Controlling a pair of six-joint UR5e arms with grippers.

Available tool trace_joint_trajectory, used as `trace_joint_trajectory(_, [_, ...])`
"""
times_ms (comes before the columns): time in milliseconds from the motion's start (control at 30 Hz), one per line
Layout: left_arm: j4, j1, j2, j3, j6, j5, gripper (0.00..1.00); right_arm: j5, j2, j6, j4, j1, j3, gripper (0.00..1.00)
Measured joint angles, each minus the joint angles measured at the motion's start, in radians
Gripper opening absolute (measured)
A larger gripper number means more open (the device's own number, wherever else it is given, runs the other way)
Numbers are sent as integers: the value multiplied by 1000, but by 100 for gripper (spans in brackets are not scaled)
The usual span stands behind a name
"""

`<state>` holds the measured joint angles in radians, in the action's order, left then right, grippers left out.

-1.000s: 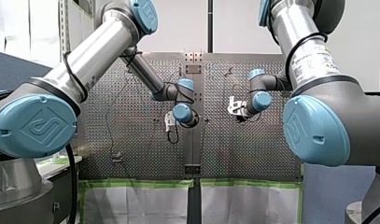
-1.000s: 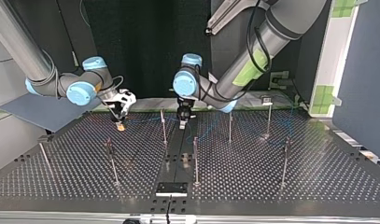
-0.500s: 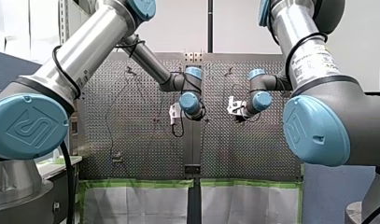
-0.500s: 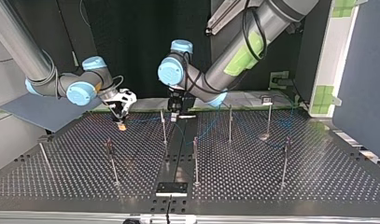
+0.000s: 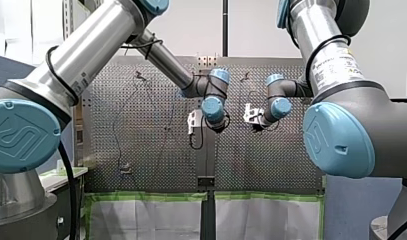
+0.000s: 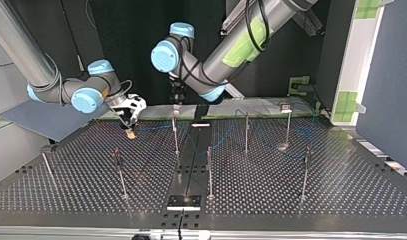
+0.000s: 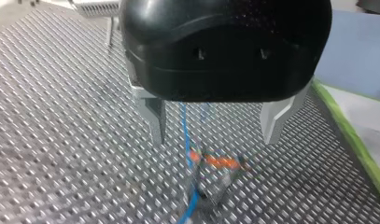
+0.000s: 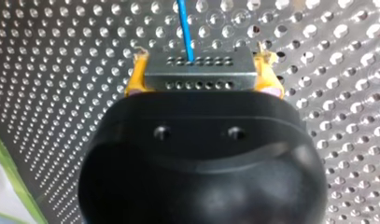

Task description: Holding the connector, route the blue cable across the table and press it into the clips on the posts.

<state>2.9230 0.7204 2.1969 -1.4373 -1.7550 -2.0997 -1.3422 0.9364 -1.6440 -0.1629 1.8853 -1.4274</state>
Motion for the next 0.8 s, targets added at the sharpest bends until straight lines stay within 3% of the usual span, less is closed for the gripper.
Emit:
trace_joint_trajectory(233, [-39,63,10,54,-52,-59,100,5,0,6,2,-3,0,0])
trace_joint_trajectory(467, [6,136,64,127,-70,-72,100,16,1,17,11,-11,0,0])
trace_joint_trajectory(600, [20,148,100,163,-83,-74,100,28,3,18,13,-17,0,0])
trace_joint_trajectory(800, [25,132,128,212,-90,-85,100,64,22,17,19,-31,-3,0])
